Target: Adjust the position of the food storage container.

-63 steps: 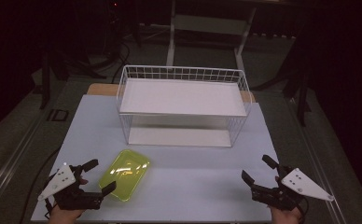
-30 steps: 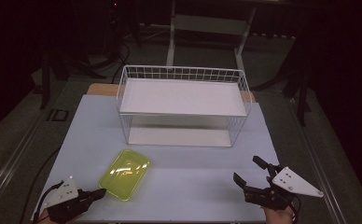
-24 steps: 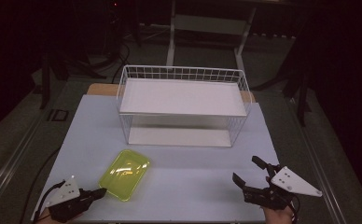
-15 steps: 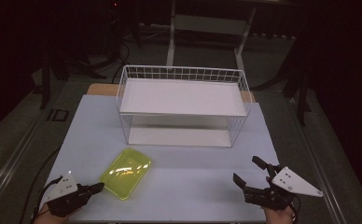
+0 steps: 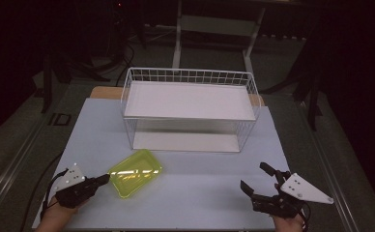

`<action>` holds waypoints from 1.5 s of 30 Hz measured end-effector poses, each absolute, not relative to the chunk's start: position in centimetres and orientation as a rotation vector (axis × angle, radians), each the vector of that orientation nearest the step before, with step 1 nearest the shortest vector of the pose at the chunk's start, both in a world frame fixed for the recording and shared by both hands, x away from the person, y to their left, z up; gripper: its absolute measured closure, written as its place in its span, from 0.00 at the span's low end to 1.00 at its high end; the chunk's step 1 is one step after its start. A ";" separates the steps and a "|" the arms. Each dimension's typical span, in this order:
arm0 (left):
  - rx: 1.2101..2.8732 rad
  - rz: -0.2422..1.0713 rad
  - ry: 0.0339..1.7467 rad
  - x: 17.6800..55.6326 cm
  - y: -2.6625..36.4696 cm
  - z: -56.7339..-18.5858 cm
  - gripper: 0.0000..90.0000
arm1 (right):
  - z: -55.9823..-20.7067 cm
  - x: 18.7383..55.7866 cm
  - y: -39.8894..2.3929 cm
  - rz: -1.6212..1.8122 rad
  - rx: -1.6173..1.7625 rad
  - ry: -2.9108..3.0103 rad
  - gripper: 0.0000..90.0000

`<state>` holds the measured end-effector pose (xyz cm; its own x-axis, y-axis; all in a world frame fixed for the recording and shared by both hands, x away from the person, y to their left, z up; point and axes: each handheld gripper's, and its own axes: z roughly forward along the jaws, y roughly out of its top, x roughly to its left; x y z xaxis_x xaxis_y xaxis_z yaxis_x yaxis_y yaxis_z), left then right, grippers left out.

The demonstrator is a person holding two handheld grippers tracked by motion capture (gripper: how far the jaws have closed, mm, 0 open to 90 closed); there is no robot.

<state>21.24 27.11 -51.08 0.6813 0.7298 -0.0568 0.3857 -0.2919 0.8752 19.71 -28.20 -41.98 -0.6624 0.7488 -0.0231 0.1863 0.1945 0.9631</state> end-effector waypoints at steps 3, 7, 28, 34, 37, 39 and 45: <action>1.918 0.434 0.849 20.4 27.1 -50.5 1.00 | -42.0 19.6 -28.3 1.482 0.864 1.977 0.16; 1.947 0.406 0.882 19.8 27.6 -51.2 1.00 | -42.0 19.7 -28.3 1.497 0.872 1.980 0.16; 1.904 0.475 0.946 23.1 27.4 -52.7 1.00 | -42.1 19.8 -28.0 1.492 0.858 1.998 0.16; 1.899 0.471 0.945 24.7 26.2 -52.7 1.00 | -42.1 19.8 -28.0 1.495 0.855 1.998 0.16; 1.898 0.470 0.944 25.2 25.7 -52.8 1.00 | -42.1 19.8 -28.0 1.496 0.853 2.000 0.16; 1.904 0.465 0.932 25.8 25.0 -52.8 1.00 | -42.1 19.7 -28.0 1.494 0.852 2.001 0.16; 1.889 0.454 0.925 26.8 23.8 -52.9 1.00 | -42.1 19.7 -28.1 1.496 0.850 1.998 0.16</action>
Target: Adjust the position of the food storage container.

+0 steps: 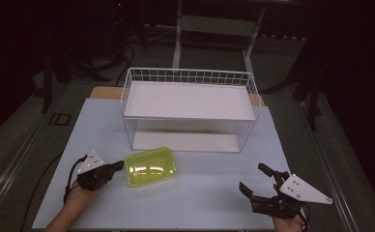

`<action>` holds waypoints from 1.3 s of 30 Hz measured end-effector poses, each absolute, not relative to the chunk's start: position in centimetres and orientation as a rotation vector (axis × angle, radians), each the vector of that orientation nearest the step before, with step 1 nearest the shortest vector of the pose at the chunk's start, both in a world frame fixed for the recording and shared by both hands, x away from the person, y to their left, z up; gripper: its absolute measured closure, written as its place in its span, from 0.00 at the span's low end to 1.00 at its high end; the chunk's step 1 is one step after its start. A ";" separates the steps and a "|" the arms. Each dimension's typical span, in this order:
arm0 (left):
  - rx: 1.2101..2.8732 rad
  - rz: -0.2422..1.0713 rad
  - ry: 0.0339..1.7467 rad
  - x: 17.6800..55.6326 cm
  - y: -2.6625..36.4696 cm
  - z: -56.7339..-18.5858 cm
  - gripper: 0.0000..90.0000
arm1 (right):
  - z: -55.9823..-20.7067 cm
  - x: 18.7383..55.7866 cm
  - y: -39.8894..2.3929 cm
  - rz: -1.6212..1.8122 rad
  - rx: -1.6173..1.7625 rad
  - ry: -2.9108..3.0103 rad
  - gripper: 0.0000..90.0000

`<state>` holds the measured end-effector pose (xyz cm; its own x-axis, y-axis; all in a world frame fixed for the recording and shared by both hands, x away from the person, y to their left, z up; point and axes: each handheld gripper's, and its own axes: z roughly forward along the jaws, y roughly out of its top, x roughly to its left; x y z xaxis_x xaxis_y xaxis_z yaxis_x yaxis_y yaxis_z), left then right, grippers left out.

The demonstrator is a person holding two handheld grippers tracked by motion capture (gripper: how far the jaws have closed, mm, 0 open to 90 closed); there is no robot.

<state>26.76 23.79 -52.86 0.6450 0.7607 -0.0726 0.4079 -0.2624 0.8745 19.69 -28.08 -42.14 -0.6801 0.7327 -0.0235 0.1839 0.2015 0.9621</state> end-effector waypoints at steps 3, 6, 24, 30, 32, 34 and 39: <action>1.870 0.448 0.931 27.3 23.2 -52.9 1.00 | -42.2 19.7 -28.1 1.495 0.854 2.002 0.16; 1.861 0.442 0.932 27.1 23.0 -52.6 1.00 | -42.2 19.7 -28.0 1.494 0.855 2.006 0.16; 1.900 0.399 0.955 26.4 22.8 -52.7 1.00 | -42.4 19.8 -28.2 1.499 0.865 2.016 0.16; 1.904 0.403 0.961 27.3 22.1 -53.0 1.00 | -42.3 19.6 -28.1 1.492 0.850 2.017 0.16; 1.902 0.398 0.956 27.6 21.6 -53.0 1.00 | -42.4 19.7 -28.0 1.489 0.847 2.022 0.16; 1.903 0.402 0.955 28.0 21.1 -53.0 1.00 | -42.4 19.7 -28.0 1.487 0.847 2.025 0.16; 1.898 0.395 0.932 28.7 19.9 -53.0 1.00 | -42.4 19.7 -28.0 1.490 0.844 2.028 0.16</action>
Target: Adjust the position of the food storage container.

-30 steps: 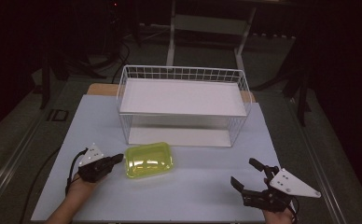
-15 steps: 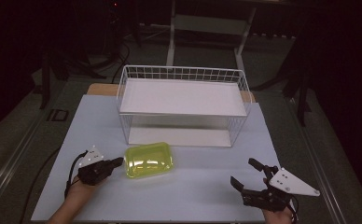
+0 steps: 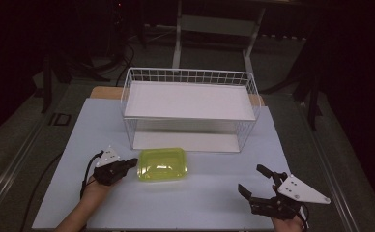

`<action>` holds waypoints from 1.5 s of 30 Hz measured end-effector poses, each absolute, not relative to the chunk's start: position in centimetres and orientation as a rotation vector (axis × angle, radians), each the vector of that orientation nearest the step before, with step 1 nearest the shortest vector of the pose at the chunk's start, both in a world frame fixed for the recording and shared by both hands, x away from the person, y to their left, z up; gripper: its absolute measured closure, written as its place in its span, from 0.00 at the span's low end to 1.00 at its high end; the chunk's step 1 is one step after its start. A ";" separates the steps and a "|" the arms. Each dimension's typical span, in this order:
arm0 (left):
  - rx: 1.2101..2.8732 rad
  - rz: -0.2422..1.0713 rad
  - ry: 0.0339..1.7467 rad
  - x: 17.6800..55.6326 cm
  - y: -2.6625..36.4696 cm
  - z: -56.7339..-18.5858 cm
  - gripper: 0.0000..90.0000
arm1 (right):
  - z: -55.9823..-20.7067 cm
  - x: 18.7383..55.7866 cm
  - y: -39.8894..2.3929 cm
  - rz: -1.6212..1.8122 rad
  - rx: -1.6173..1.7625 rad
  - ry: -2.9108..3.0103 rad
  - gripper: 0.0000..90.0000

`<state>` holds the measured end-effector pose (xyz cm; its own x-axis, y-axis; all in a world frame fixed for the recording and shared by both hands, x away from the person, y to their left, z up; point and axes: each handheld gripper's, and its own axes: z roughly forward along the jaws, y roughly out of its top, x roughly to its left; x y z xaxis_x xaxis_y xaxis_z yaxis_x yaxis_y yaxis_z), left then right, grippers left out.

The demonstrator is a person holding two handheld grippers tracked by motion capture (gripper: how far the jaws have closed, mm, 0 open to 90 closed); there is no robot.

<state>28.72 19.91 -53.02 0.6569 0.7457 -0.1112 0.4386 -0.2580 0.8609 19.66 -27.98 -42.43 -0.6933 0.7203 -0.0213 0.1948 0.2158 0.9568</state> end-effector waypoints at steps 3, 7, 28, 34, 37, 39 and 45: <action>1.897 0.391 0.922 29.5 18.5 -53.1 1.00 | -42.5 19.7 -28.1 1.488 0.846 2.030 0.16; 1.898 0.376 0.908 30.1 17.3 -53.1 1.00 | -42.7 19.8 -28.1 1.484 0.851 2.043 0.16; 1.924 0.346 0.835 30.0 14.9 -52.6 1.00 | -43.1 20.1 -27.8 1.461 0.848 2.068 0.16; 1.930 0.313 0.817 29.9 13.8 -53.0 1.00 | -43.3 20.4 -27.8 1.461 0.858 2.073 0.16; 1.932 0.297 0.807 29.8 13.1 -53.2 1.00 | -43.3 20.4 -27.7 1.457 0.848 2.079 0.16; 1.927 0.284 0.803 29.8 12.8 -53.3 1.00 | -43.4 20.4 -27.6 1.456 0.840 2.089 0.17; 1.926 0.272 0.789 30.2 11.9 -53.4 1.00 | -43.5 20.5 -27.6 1.453 0.839 2.099 0.17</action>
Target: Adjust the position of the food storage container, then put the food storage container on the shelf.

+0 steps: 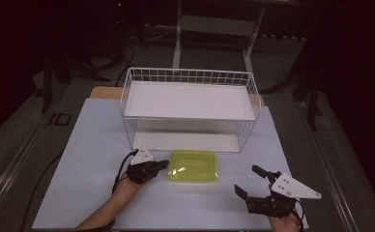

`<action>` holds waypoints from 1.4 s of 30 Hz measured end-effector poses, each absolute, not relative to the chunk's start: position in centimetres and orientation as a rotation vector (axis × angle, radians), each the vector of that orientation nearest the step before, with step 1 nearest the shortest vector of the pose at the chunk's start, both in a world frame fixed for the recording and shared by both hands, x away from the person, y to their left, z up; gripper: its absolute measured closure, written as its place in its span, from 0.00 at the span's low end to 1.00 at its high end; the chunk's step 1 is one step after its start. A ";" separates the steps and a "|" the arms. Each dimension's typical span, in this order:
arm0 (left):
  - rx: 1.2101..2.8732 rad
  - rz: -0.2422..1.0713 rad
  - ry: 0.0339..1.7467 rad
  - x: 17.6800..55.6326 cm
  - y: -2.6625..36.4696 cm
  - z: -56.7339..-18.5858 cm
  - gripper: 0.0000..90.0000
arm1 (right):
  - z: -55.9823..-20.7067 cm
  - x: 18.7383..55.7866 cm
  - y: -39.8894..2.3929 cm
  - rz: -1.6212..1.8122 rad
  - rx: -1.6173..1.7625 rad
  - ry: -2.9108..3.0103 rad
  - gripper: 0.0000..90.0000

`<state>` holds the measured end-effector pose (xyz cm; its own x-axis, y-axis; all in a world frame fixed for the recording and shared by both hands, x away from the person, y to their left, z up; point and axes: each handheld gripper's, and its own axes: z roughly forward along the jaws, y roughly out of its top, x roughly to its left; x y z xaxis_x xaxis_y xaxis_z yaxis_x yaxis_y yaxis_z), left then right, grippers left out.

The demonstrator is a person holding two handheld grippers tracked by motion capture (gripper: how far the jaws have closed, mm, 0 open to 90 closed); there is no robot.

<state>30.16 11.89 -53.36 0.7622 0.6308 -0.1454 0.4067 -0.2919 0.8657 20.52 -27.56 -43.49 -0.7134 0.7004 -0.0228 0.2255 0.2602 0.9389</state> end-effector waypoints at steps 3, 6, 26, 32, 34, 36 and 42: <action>1.922 0.261 0.783 30.1 11.4 -53.3 1.00 | -43.5 20.6 -27.6 1.452 0.841 2.100 0.17; 1.908 0.250 0.778 30.0 11.2 -53.4 1.00 | -43.5 20.5 -27.7 1.451 0.839 2.095 0.17; 1.812 0.128 0.698 28.1 11.0 -49.8 0.00 | -43.3 21.4 -25.6 1.343 0.806 2.188 0.13; 1.836 0.120 0.671 28.4 10.5 -49.4 0.00 | -43.7 23.0 -25.2 1.291 0.868 2.178 0.16; 1.837 0.109 0.679 28.7 10.4 -49.1 0.00 | -43.6 23.9 -25.2 1.291 0.906 2.234 0.16; 1.831 0.095 0.701 29.1 10.4 -48.9 0.00 | -43.7 24.3 -25.1 1.283 0.905 2.220 0.17; 1.794 0.099 0.733 30.0 10.5 -48.5 0.00 | -44.2 25.9 -24.4 1.329 0.919 2.289 0.15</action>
<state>29.98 10.51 -48.52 0.8022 0.5231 -0.2878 0.4277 -0.1671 0.8883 25.92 -24.43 -44.23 -0.7338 0.6787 0.0301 0.3628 0.3539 0.8621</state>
